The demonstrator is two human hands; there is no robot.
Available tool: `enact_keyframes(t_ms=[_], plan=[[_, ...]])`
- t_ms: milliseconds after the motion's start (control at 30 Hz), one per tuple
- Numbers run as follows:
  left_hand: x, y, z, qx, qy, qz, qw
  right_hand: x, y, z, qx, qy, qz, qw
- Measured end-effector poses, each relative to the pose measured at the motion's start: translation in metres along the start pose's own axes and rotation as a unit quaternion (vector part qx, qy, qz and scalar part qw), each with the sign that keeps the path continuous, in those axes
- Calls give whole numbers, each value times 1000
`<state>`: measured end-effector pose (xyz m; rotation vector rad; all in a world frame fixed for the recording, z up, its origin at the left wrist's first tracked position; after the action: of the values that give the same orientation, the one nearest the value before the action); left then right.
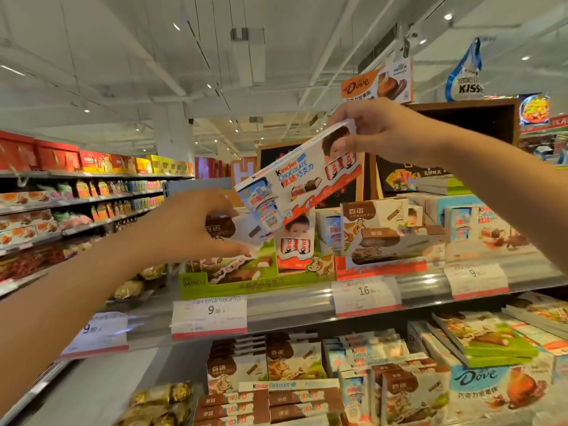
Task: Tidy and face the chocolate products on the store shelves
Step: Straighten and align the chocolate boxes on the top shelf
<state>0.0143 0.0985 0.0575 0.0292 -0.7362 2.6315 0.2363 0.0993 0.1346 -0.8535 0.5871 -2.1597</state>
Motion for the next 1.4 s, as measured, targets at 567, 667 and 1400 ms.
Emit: enact_keyframes(t_ms=[567, 667, 1400], plan=[[-140, -87, -58, 53, 138, -63, 987, -81, 59, 106, -103, -42, -83, 990], [-136, -96, -56, 23, 184, -50, 981, -91, 66, 110, -118, -47, -94, 987], [-79, -67, -2, -112, 580, -8, 807, -98, 61, 77, -84, -50, -130, 987]])
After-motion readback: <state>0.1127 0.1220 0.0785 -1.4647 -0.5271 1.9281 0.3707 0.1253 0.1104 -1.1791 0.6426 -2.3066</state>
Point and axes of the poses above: each hand's wrist, its own y-axis away from the middle knuckle, its own z-axis out of the back of the hand, x = y × z, the point moved 8 cm from there along -y, towards the middle knuckle, and after that the axes turned 7 degrees about -y, right-handed, at the moved point
